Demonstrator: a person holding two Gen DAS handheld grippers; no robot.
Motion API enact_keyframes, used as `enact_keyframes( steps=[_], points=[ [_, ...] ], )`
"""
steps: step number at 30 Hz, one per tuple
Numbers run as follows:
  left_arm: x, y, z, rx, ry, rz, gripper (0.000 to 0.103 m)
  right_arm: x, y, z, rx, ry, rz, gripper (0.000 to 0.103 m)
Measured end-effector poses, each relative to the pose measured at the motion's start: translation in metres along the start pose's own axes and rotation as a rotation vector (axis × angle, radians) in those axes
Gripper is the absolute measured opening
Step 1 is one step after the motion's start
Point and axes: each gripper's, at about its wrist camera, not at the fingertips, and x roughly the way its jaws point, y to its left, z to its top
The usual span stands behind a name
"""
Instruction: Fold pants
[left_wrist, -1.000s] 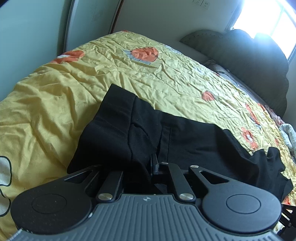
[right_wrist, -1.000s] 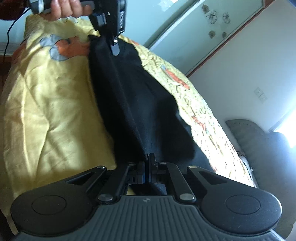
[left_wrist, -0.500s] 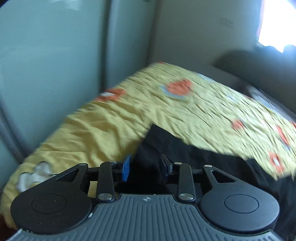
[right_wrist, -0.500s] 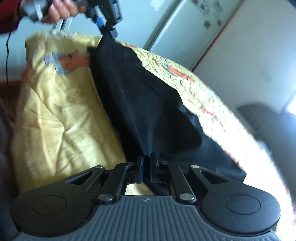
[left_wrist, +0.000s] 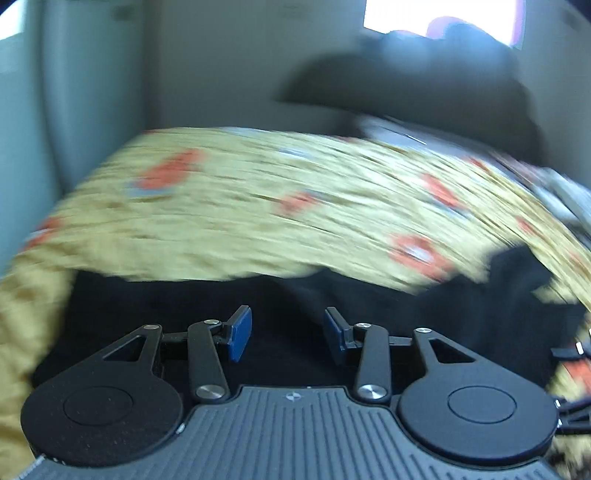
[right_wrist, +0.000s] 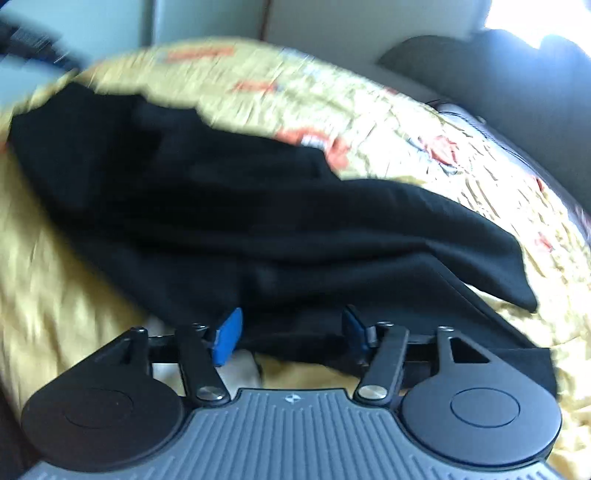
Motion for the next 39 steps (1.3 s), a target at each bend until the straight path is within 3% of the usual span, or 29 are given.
enact_keyframes(
  steps=[3, 5, 7, 10, 13, 14, 16, 18, 22, 26, 28, 31, 36, 38, 39],
  points=[
    [0.017, -0.044, -0.011, 0.118, 0.034, -0.09, 0.051, -0.014, -0.012, -0.031, -0.052, 0.142, -0.076, 0.08],
    [0.026, -0.067, -0.023, 0.171, 0.053, -0.12, 0.051, -0.025, -0.032, -0.048, 0.011, 0.189, -0.126, 0.081],
    [0.036, -0.082, -0.032, 0.205, 0.073, -0.166, 0.052, -0.041, -0.052, -0.06, 0.098, 0.153, -0.198, 0.081],
    [0.044, -0.103, -0.042, 0.234, 0.102, -0.227, 0.052, -0.062, -0.078, -0.064, 0.291, -0.022, -0.262, 0.081],
    [0.045, -0.119, -0.049, 0.277, 0.106, -0.255, 0.052, -0.056, -0.1, -0.059, 0.418, -0.136, -0.188, 0.081],
    [0.045, -0.123, -0.051, 0.289, 0.105, -0.263, 0.052, -0.05, -0.104, -0.058, 0.444, -0.135, -0.16, 0.081],
    [0.046, -0.126, -0.052, 0.304, 0.1, -0.275, 0.052, -0.028, -0.113, -0.067, 0.477, -0.05, -0.132, 0.081],
    [0.048, -0.126, -0.051, 0.309, 0.097, -0.281, 0.055, -0.016, -0.117, -0.081, 0.485, 0.031, -0.191, 0.084],
    [0.055, -0.134, -0.05, 0.319, 0.11, -0.282, 0.055, -0.042, -0.133, -0.084, 0.665, -0.176, -0.187, 0.085],
    [0.057, -0.143, -0.05, 0.336, 0.105, -0.287, 0.055, -0.024, -0.184, -0.081, 0.995, -0.393, 0.065, 0.085],
    [0.059, -0.144, -0.051, 0.336, 0.109, -0.279, 0.055, -0.001, -0.2, -0.079, 1.141, -0.393, 0.136, 0.085],
    [0.063, -0.141, -0.05, 0.321, 0.125, -0.275, 0.056, 0.027, -0.216, -0.081, 1.241, -0.396, 0.198, 0.085],
    [0.066, -0.142, -0.048, 0.312, 0.127, -0.277, 0.057, 0.046, -0.231, -0.085, 1.354, -0.454, 0.189, 0.084],
    [0.068, -0.144, -0.047, 0.317, 0.125, -0.276, 0.057, 0.053, -0.242, -0.087, 1.385, -0.491, 0.186, 0.078],
    [0.069, -0.146, -0.047, 0.32, 0.124, -0.275, 0.057, 0.056, -0.247, -0.088, 1.402, -0.501, 0.182, 0.055]
  ],
)
